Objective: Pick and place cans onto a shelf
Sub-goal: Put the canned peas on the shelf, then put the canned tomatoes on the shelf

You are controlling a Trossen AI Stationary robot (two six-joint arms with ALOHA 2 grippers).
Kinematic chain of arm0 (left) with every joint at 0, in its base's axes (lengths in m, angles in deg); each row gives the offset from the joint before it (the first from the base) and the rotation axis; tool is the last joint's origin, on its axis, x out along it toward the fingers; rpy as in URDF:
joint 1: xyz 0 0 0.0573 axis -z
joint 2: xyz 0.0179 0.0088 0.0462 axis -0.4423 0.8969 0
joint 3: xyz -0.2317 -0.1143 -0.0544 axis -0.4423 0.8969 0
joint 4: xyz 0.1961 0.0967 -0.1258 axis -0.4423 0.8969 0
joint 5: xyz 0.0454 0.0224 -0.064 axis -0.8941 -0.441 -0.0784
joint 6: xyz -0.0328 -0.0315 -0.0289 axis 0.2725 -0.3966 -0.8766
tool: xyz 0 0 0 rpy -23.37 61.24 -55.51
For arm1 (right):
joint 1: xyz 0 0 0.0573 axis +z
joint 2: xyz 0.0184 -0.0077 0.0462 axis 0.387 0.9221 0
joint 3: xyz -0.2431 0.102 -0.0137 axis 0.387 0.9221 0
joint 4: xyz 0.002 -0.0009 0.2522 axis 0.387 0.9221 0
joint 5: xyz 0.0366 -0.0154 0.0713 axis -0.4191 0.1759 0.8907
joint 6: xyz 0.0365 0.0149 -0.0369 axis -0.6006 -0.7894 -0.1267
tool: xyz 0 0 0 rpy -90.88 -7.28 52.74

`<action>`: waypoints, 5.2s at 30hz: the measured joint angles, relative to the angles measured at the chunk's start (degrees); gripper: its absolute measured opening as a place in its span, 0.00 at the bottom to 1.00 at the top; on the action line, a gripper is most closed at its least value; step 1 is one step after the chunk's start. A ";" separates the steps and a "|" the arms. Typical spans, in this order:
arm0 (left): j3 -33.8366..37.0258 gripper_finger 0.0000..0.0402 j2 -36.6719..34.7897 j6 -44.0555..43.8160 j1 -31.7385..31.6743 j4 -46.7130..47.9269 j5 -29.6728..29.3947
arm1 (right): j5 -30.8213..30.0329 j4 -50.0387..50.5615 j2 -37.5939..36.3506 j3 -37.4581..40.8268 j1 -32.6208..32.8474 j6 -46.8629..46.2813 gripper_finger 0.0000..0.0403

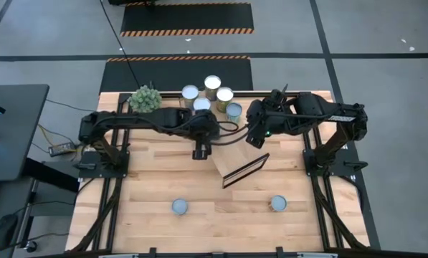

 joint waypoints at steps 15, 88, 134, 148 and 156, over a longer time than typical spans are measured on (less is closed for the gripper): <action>0.06 0.04 0.65 0.91 -2.69 -0.76 -1.54 | 0.13 0.00 -0.31 0.00 -1.07 1.61 0.86; 0.17 0.02 -10.02 -14.17 19.40 15.76 -5.81 | 6.19 -3.31 -1.08 6.36 15.81 -18.52 0.86; 9.08 0.03 -12.65 -9.57 39.66 5.00 -19.15 | 12.09 -18.40 -1.22 30.08 24.50 -32.01 0.86; 31.50 0.03 -24.63 -27.80 41.54 -12.53 -19.09 | 12.39 -15.21 -1.22 30.08 25.61 -31.96 0.86; 41.69 0.03 -33.73 -34.73 41.34 -20.74 -19.37 | 13.37 -15.21 -1.22 30.08 25.63 -31.56 0.86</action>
